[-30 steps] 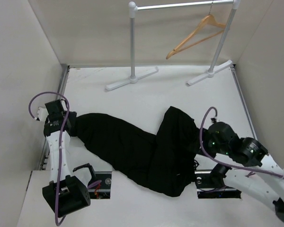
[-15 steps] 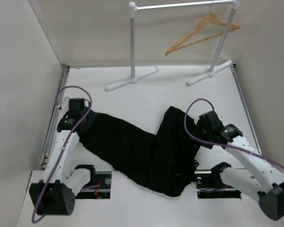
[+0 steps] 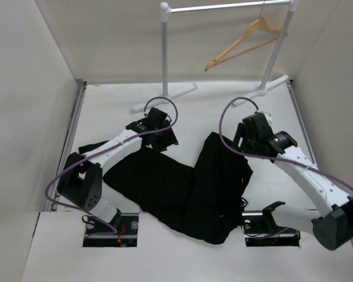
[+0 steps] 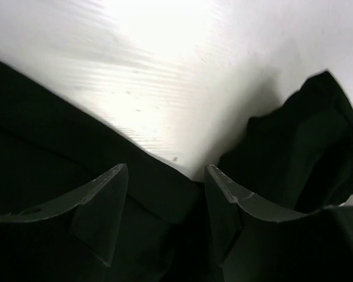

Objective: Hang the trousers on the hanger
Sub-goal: Flatten out the trousers at the center of the board.

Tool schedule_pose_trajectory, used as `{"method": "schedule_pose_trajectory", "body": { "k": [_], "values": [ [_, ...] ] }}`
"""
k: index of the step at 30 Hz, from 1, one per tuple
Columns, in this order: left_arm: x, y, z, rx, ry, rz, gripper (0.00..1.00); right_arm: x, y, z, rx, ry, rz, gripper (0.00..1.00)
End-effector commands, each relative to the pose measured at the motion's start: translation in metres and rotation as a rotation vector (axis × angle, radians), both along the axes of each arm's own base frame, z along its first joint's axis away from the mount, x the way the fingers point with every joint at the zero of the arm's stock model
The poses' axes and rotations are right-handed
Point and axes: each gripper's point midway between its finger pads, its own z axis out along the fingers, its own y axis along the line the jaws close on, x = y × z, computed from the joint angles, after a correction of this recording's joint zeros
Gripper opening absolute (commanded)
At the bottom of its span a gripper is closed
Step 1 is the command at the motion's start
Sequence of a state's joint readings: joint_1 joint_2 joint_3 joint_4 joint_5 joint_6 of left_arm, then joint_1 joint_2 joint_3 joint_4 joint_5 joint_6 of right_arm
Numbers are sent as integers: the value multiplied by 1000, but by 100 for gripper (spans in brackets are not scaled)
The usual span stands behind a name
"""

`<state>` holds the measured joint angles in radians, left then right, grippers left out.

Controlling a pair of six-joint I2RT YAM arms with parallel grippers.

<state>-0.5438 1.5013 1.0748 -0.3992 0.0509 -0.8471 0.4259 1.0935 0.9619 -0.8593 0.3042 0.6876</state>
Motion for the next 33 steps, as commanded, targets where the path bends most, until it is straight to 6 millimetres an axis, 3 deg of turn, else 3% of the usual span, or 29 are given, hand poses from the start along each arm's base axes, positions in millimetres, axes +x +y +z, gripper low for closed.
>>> {"method": "schedule_pose_trajectory", "body": {
  "k": [1,4,8,12,14,15,17,21,25,30,33],
  "values": [
    [-2,-33,12,-53,-20,-103,52,40,39,34,-2,-97,186,84],
    [-10,-40,2,-46,7,-143,52,72,66,28,14,-89,258,85],
    [-17,-44,-6,-52,24,-166,52,99,87,-2,25,-4,301,80],
    [-20,-57,-6,-78,34,-206,52,102,84,-8,2,13,301,49],
    [-19,-64,-7,-81,32,-220,52,99,73,-4,0,10,279,27],
    [-18,-67,-9,-81,36,-227,52,96,67,-2,2,9,262,13],
    [-18,-73,-13,-80,46,-245,53,86,50,8,12,-7,206,3],
    [-18,-93,-18,-91,63,-304,53,52,1,32,44,-84,20,0],
    [-19,-114,-24,-101,75,-363,53,15,-35,29,102,-104,-141,0],
    [-31,-149,-29,-144,91,-493,54,-18,-47,4,186,-61,-228,0],
    [-44,-166,-38,-151,114,-567,54,-27,-55,1,205,-81,-282,0]
  ]
}}
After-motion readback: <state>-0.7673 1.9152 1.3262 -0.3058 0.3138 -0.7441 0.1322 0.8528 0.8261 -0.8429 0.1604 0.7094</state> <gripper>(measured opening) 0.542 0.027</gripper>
